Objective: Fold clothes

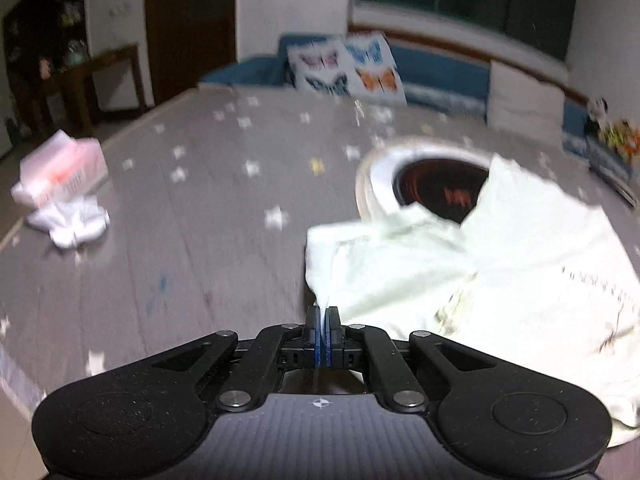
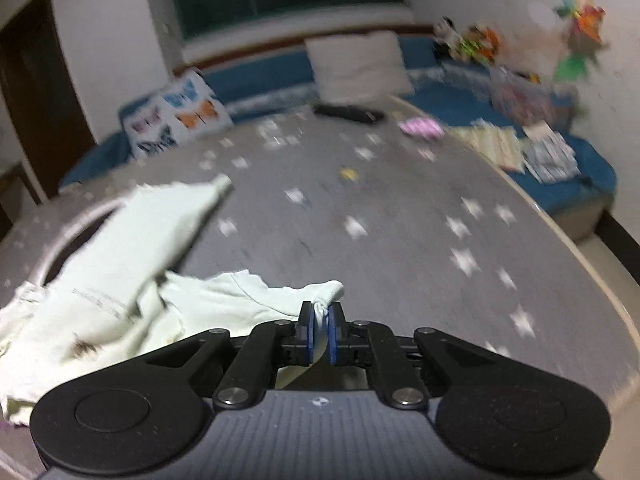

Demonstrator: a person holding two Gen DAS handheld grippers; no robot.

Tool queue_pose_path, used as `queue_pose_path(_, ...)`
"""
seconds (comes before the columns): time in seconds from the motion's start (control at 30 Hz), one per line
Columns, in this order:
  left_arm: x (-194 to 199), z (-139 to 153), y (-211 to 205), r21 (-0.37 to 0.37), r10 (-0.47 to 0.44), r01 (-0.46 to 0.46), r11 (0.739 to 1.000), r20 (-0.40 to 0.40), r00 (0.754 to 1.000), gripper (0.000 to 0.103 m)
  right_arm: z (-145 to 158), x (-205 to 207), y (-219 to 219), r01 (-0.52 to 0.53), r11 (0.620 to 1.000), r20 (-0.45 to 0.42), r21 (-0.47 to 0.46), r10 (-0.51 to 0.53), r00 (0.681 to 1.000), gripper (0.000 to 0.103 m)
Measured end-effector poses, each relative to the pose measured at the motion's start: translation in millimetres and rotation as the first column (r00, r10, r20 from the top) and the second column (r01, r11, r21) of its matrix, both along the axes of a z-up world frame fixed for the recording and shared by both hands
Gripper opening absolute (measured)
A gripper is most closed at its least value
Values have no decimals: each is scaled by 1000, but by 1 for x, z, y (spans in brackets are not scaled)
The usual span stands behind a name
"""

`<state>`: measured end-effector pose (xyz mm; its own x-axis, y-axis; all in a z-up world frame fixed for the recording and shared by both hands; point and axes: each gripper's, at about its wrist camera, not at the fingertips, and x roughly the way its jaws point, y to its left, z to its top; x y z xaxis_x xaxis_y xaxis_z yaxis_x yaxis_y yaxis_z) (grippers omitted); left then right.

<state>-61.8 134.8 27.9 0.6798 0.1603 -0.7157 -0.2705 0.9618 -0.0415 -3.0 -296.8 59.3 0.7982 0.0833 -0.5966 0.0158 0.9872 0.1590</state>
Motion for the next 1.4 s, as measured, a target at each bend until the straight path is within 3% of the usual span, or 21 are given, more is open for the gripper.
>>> queue_pose_path(0.1,-1,10,0,26,-22,22,999,15,1000,11,1,-2,-1,-8,1000,-16,-19,7,1000,14)
queue_pose_path(0.2,5,26,-3,54,-47,43,998,67,997,31,2,-5,-3,-16,999,-31,-37,14,999,14)
queue_pose_path(0.23,9,29,-5,58,-57,52,997,83,995,32,2,-6,-3,-18,999,-36,-43,17,999,14)
queue_pose_path(0.33,23,34,-14,66,-95,88,994,110,989,32,3,-7,-3,-31,998,-53,-60,28,998,18)
queue_pose_path(0.57,83,33,-54,105,-238,227,968,119,964,32,-10,42,39,-191,981,-83,-17,189,978,23)
queue_pose_path(0.7,128,28,-77,109,-313,302,947,108,944,32,-11,64,56,-228,974,-87,-20,225,970,31)
queue_pose_path(0.97,226,1,-126,135,-456,445,885,60,888,32,-18,106,74,-247,969,-106,1,245,964,37)
queue_pose_path(1.2,277,-26,-135,101,-442,438,893,22,897,32,-27,134,77,-246,969,-128,8,245,961,38)
queue_pose_path(1.3,285,-33,-134,83,-458,456,886,2,889,31,-32,144,77,-239,971,-136,8,238,962,38)
queue_pose_path(1.4,287,-37,-133,62,-472,471,880,7,882,21,-35,151,77,-235,972,-141,9,234,962,39)
